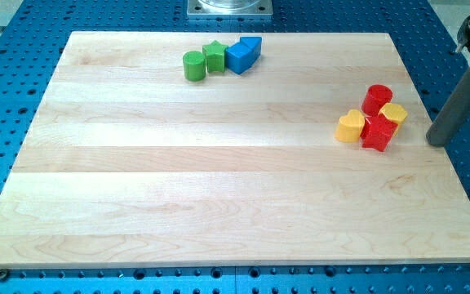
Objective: Move your arm close to the hexagon
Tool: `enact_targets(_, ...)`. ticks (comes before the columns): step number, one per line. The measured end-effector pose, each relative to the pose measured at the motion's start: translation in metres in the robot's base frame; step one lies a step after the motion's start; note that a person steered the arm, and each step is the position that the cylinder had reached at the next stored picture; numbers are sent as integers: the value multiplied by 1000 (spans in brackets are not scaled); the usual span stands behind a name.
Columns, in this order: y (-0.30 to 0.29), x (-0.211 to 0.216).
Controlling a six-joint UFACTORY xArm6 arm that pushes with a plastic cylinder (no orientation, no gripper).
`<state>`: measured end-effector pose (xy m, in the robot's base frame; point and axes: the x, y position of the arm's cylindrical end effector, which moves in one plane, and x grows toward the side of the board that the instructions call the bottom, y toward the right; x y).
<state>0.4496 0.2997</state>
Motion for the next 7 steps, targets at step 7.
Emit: enact_targets(7,18,-1)
